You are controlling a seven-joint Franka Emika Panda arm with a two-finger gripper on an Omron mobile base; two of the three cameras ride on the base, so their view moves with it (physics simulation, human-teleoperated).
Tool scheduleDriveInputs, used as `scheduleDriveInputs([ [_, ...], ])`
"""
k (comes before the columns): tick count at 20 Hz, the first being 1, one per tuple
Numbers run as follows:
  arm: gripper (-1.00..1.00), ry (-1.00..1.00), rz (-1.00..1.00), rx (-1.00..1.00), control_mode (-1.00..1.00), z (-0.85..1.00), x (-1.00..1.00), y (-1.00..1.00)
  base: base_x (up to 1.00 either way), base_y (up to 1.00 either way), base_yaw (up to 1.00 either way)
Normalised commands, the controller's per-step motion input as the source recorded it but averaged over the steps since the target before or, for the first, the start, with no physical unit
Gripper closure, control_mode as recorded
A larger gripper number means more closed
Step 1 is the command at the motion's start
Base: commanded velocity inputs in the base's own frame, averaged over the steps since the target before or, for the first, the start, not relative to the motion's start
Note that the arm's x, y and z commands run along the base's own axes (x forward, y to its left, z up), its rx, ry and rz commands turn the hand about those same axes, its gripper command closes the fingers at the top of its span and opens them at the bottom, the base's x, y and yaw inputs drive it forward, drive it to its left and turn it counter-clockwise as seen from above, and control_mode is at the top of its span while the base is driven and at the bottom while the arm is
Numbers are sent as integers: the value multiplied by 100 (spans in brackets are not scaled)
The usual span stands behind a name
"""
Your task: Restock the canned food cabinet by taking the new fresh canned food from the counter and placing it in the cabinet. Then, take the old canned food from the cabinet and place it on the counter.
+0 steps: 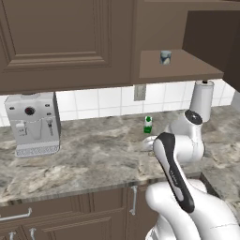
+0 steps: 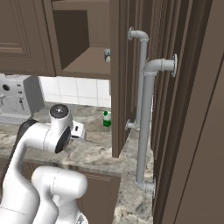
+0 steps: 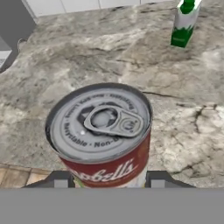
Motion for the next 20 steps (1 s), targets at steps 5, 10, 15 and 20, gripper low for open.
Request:
scheduleDriveInputs([
  [5, 100, 0, 0, 0, -100, -54, 100, 44, 0, 0, 0],
  [10, 100, 0, 0, -1, -100, -62, 92, 43, 0, 0, 0],
  [15, -100, 0, 0, -3, -100, -38, 74, 36, 0, 0, 0],
  [20, -100, 1, 0, -2, -100, -15, 15, 4, 0, 0, 0],
])
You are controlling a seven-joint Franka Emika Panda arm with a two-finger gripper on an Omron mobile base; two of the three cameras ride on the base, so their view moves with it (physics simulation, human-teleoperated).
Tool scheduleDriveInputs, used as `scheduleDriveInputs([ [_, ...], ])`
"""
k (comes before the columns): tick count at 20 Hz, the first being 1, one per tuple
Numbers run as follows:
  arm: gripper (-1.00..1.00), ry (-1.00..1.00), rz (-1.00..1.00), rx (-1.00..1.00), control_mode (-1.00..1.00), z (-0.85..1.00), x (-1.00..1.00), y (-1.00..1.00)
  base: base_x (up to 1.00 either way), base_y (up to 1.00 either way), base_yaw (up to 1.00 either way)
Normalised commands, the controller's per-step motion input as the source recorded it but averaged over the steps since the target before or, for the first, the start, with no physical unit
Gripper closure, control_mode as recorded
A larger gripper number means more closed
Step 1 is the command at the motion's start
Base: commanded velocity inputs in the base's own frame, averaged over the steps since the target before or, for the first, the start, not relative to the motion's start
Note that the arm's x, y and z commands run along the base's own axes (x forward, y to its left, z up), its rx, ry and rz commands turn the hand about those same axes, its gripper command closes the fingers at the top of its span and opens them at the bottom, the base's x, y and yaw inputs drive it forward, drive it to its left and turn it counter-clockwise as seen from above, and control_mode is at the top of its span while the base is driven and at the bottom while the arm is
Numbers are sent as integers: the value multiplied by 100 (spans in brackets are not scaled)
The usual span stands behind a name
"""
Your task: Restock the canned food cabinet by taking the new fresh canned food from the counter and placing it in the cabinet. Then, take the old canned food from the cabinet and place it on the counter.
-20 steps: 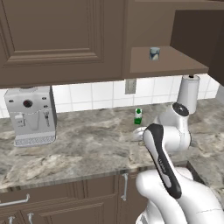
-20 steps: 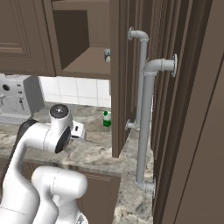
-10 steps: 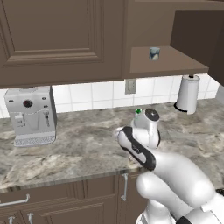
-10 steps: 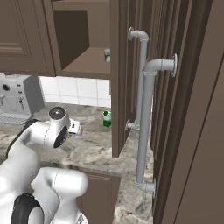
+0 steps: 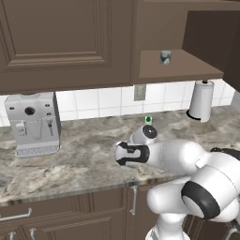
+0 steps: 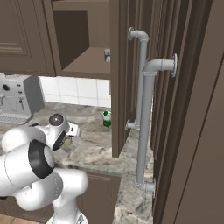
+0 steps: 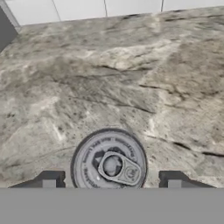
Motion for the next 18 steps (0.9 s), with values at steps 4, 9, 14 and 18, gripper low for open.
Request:
scheduleDriveInputs([
  [4, -100, 0, 0, 0, -100, 4, 5, 4, 0, 0, 0],
  [9, -100, 0, 0, 0, -100, 74, -2, 8, 0, 0, 0],
  [14, -100, 0, 0, 0, -100, 100, -44, 0, 0, 0, 0],
  [18, -100, 0, 0, 0, -100, 100, -90, -11, 0, 0, 0],
])
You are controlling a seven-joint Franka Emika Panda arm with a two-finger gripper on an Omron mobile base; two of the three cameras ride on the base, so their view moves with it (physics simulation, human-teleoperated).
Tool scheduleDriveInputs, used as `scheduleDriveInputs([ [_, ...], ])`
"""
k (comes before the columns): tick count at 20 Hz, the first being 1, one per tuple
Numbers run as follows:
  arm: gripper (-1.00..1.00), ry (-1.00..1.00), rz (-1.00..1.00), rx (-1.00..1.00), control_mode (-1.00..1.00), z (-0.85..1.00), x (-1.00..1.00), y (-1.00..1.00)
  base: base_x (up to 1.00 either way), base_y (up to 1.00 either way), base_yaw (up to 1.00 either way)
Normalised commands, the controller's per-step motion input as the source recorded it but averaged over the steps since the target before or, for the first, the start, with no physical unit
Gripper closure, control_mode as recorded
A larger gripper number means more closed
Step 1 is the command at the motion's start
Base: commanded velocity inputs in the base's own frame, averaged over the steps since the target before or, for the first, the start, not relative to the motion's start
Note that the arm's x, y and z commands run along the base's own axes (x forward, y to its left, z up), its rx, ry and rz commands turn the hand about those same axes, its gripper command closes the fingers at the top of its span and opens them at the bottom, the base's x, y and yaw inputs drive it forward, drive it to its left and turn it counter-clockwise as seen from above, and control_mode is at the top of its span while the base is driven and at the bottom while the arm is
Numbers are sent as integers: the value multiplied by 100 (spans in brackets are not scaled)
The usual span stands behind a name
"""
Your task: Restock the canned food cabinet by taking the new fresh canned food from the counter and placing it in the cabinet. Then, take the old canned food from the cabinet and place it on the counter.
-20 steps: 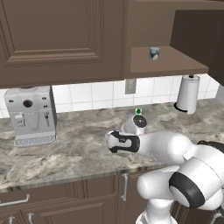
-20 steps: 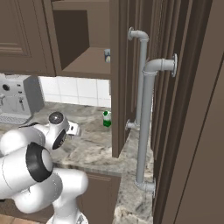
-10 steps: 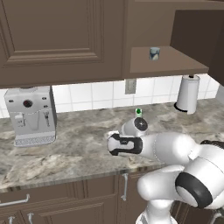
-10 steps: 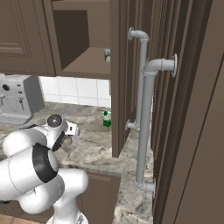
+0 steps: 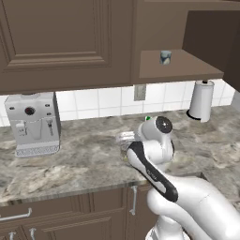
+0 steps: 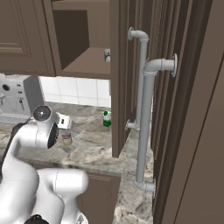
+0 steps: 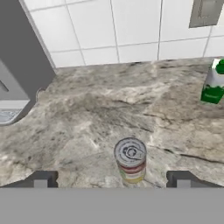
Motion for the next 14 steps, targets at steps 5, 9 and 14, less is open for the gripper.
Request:
scheduleDriveInputs([
  [5, -100, 0, 0, 0, -100, 84, -100, -65, 0, 0, 0],
  [9, -100, 0, -1, 0, -100, 71, -100, -71, 0, 0, 0],
  [14, -100, 4, -3, -4, -100, 67, -100, -62, 0, 0, 0],
])
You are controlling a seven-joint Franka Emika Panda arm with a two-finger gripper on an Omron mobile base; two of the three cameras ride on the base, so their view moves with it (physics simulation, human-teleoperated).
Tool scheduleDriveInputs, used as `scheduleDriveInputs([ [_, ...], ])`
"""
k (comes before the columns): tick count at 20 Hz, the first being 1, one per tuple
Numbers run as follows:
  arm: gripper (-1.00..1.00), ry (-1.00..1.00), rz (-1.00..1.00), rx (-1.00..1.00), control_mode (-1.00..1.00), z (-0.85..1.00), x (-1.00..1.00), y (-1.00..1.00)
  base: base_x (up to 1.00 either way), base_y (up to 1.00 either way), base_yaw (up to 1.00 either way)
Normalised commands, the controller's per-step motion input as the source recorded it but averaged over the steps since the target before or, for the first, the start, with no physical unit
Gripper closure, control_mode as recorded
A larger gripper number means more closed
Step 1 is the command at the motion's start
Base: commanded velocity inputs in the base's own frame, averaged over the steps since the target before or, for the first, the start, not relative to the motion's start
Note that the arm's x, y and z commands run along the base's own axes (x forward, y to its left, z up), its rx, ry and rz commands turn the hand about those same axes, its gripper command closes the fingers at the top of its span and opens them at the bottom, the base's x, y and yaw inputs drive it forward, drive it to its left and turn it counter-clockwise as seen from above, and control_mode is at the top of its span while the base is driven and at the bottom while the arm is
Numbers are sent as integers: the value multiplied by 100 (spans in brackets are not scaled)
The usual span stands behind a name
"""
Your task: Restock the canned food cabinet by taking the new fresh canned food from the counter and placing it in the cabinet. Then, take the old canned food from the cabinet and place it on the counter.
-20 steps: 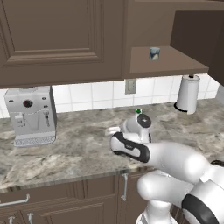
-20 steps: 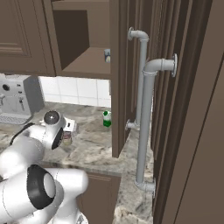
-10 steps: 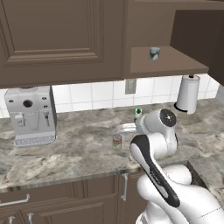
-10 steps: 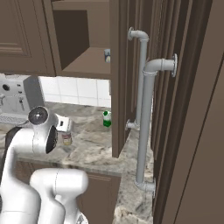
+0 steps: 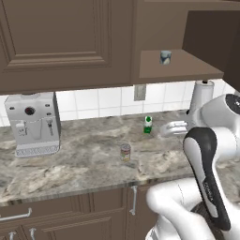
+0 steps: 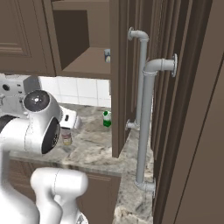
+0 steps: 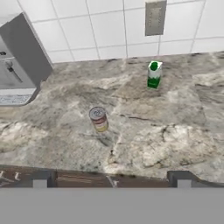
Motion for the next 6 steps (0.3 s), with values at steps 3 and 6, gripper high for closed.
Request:
scheduleDriveInputs([
  [3, -100, 8, -4, -7, -100, 57, -100, -62, 0, 0, 0],
  [6, -100, -45, -5, 17, -100, 30, -73, -52, 0, 0, 0],
])
